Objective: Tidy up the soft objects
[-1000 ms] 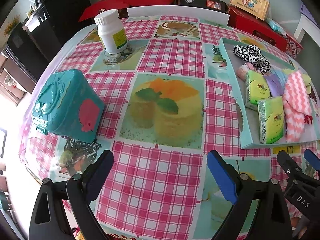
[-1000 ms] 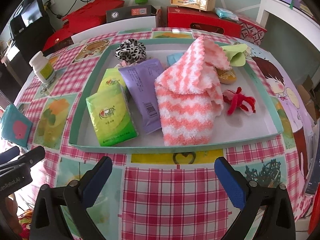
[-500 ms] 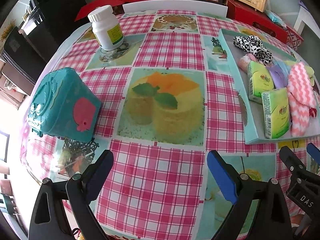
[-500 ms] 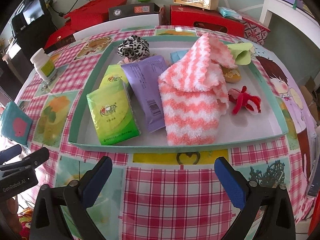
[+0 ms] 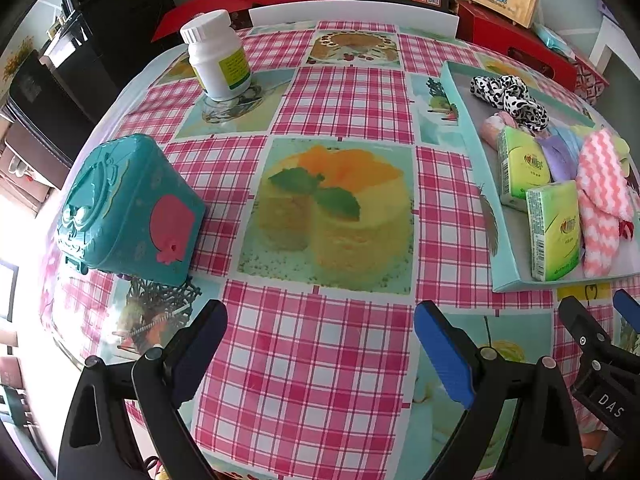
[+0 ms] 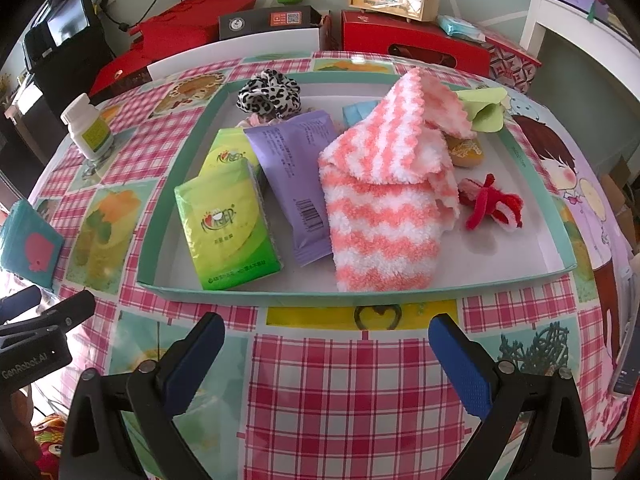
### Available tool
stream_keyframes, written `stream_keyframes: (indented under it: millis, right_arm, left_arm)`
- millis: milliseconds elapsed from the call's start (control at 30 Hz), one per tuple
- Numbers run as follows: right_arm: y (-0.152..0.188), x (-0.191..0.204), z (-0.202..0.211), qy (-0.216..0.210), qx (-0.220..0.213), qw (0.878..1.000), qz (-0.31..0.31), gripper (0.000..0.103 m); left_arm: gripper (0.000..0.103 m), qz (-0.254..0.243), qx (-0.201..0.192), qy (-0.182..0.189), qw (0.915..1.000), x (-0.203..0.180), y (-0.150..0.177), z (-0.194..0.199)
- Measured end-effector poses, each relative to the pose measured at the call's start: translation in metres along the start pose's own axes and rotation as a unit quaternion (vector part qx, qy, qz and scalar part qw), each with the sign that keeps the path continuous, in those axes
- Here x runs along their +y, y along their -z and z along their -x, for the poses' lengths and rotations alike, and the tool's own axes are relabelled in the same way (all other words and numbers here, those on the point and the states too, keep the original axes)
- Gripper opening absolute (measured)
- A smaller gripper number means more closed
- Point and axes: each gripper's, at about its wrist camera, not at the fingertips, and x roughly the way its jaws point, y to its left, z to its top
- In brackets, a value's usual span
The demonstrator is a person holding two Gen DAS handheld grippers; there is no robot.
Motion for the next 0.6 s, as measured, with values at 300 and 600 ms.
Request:
stream_keyframes:
  millis: [300, 600]
  right_arm:
    - [-0.0009, -0.0017, 0.0032, 0.004, -0.006, 1.000, -0.001, 0.103]
    - [-0.0024, 0.0010, 0.0071, 0.009, -0.012, 1.000, 0.004, 0.103]
  left_arm:
    - [0.095, 0.007, -0.009, 0.001, 0.9999, 0.0019, -0.0002, 0.0033]
    - [0.095, 0.008, -0.020, 0.009, 0.9997, 0.0027, -0.0006, 0.0090]
